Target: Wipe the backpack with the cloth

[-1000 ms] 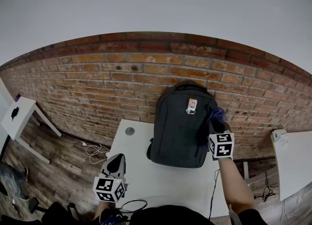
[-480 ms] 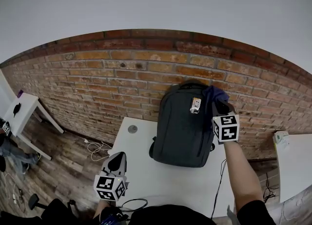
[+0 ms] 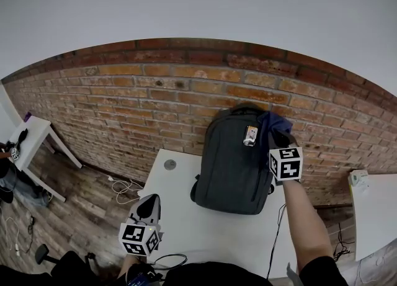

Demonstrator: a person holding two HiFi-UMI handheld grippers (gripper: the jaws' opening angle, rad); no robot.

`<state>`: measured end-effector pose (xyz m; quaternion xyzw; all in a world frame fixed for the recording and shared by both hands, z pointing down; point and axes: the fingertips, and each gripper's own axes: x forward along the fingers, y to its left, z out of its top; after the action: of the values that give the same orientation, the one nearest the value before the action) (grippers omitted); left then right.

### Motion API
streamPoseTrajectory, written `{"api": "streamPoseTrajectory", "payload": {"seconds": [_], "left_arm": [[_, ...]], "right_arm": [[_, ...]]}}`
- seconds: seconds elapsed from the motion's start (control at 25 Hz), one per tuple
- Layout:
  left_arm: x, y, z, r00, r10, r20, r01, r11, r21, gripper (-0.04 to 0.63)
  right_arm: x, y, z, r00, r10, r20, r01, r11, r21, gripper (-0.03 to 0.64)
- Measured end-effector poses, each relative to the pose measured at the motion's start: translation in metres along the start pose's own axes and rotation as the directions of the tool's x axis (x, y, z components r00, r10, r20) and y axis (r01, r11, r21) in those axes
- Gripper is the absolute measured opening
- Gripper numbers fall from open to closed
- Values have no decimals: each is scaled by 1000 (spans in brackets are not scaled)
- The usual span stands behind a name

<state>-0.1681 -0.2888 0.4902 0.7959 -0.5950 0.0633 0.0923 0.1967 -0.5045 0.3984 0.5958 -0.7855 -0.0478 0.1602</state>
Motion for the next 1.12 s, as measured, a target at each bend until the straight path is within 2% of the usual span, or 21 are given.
{"api": "streamPoseTrajectory", "payload": {"seconds": [0.24,0.44,0.64,1.12], "left_arm": [[1,-4,1,1000,-8,-2,8,1000,6,-3],[2,-7,2,1000,-14,-3,14,1000,12,-3],[5,-11,2,1000,-22,-5,22,1000,14,-3],[9,-16,0,999,-33,-14,33,999,17,-3]], "right_arm": [[-13,14,-13,1000,13,4,-13,1000,4,29],[-27,28,-30,1000,31,3,-31,998,46,29],[-39,49,-55,997,66,-27,-65,998,24,29],[-67,78,-112,990,110,-85,-105,993,55,29]]}}
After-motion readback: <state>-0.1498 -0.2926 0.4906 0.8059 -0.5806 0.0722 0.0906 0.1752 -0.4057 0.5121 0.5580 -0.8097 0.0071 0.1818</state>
